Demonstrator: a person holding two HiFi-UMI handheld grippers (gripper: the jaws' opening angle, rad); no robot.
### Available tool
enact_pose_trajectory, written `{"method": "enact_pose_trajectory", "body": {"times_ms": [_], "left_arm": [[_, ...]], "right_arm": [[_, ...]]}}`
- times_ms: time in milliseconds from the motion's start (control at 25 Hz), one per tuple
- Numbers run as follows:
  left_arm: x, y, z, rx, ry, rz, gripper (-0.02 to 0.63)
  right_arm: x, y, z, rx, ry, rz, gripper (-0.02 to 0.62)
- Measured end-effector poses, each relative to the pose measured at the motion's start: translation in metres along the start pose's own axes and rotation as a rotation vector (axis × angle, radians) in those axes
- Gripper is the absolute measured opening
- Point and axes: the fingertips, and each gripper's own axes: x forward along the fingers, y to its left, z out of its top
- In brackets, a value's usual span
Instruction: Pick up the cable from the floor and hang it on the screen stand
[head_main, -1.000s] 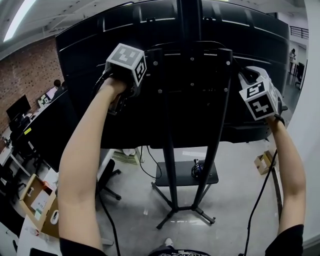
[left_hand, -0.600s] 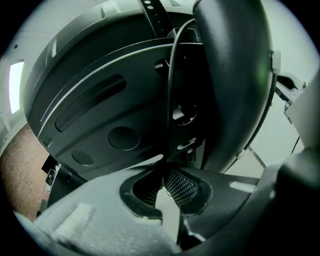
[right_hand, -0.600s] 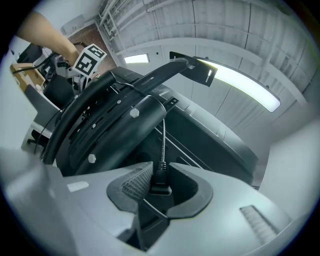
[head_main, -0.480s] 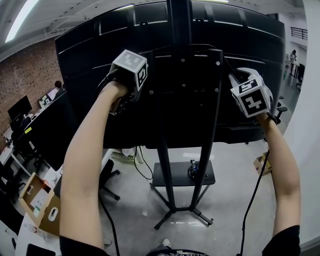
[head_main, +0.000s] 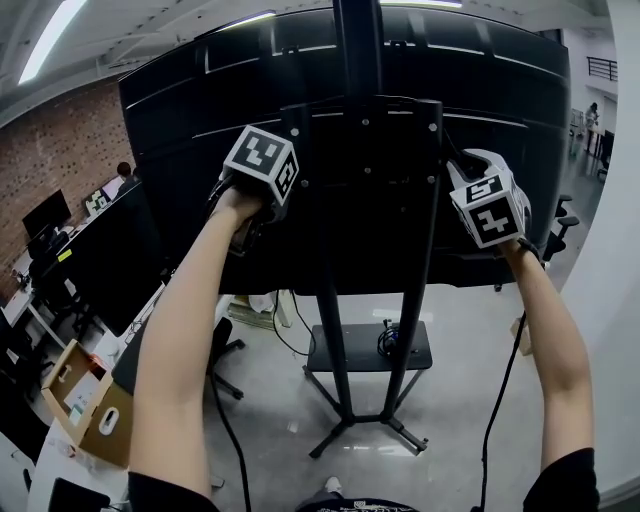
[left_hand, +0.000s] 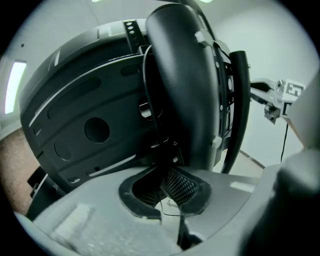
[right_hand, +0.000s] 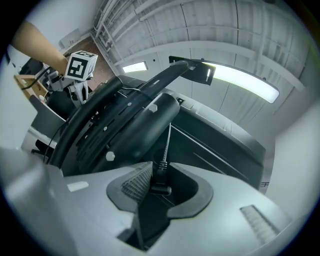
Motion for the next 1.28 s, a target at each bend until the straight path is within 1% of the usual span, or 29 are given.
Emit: {"method": "enact_pose_trajectory", "body": {"times_ms": [80,160,280,320,360,480,560,640,800,1040,1120,1280], "left_arm": [[-0.003,-0.001,0.0,0.082,-0.04,0.049,0.039],[-0.007,-0.001,-0.001,0.123,-0.087,0.092,0.046],[-0.016,-0.001,-0.005,0.118,-0.151,0.134,0.073],[-0.02,-0.002,-0.008,0.117,-0.17,0.149,0.093],[-0.023,-0.004,-0.011,0.116,-0.188,0.162,0.1],[-0.029,-0.011,-0.028,0.11,-0.216,0.188,0.1],[-0.03,-0.017,-0.042,0.101,-0.228,0.189,0.1],[-0.032,-0.026,-0.054,0.095,-0.258,0.172,0.098],[-0.04,-0.049,-0.073,0.064,-0.329,0.111,0.097],[-0.051,-0.089,-0.096,-0.002,-0.43,0.002,0.094],[-0.059,-0.101,-0.104,-0.021,-0.474,-0.013,0.036],[-0.078,-0.122,-0.123,-0.044,-0.554,-0.056,0.029]], "right_arm": [[-0.006,-0.002,0.003,-0.038,-0.03,-0.032,0.112],[-0.014,-0.001,0.005,-0.07,-0.058,-0.057,0.13],[-0.024,0.001,0.004,-0.079,-0.066,-0.064,0.155],[-0.028,0.002,0.003,-0.073,-0.067,-0.061,0.156],[-0.032,0.003,0.003,-0.063,-0.069,-0.058,0.156],[-0.047,0.015,0.0,-0.026,-0.079,-0.035,0.154],[-0.057,0.03,-0.004,-0.013,-0.082,-0.01,0.14],[-0.065,0.047,-0.007,0.006,-0.082,0.022,0.13],[-0.083,0.081,-0.013,0.077,-0.075,0.082,0.116],[-0.108,0.125,-0.014,0.172,-0.079,0.108,0.103],[-0.117,0.141,-0.015,0.223,-0.065,0.117,0.096],[-0.141,0.177,-0.007,0.336,-0.059,0.137,0.084]]}}
